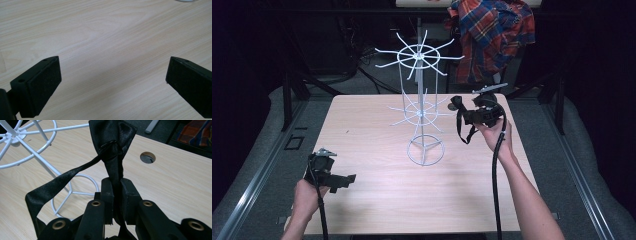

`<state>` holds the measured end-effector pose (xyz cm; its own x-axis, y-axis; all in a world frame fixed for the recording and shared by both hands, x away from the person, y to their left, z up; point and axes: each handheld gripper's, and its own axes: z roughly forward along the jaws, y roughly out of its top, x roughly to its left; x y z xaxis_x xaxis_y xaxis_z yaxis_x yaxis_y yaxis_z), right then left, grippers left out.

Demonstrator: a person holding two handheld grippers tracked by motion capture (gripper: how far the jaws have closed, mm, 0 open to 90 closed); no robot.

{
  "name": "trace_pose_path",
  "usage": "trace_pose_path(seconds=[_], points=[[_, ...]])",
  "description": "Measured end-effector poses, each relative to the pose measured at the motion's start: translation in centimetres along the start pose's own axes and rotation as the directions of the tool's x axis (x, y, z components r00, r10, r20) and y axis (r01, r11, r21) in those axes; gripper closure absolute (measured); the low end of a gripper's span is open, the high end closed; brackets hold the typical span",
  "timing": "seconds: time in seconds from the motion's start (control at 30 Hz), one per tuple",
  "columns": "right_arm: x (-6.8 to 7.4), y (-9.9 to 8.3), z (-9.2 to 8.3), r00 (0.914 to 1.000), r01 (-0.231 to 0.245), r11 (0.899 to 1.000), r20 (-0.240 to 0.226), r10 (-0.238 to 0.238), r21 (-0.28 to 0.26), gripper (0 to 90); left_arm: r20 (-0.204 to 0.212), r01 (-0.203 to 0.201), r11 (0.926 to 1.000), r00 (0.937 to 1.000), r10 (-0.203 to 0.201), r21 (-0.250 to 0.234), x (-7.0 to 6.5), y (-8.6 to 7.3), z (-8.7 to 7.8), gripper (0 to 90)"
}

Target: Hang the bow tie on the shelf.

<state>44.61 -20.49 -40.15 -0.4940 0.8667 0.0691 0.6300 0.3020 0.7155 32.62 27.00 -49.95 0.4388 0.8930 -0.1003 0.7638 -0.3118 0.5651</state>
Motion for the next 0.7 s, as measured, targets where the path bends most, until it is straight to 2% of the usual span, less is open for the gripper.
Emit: trace_pose_path(seconds=[0.4, 0.7], points=[[0.2, 0.7, 0.6, 0.9999, -0.011, 1.000, -0.001, 0.011, -0.008, 81.5, 0.000, 0.002, 1.0000, 1.0000, -0.002, 0.001, 0.1, -0.1, -0.1, 0.1], [0.2, 0.6, 1.4, 0.9996, -0.025, 1.000, -0.009, 0.025, 0.013, 81.5, 0.002, -0.005, 1.0000, 1.0000, 0.005, 0.006, 0.0, 0.0, 0.0, 0.1]])
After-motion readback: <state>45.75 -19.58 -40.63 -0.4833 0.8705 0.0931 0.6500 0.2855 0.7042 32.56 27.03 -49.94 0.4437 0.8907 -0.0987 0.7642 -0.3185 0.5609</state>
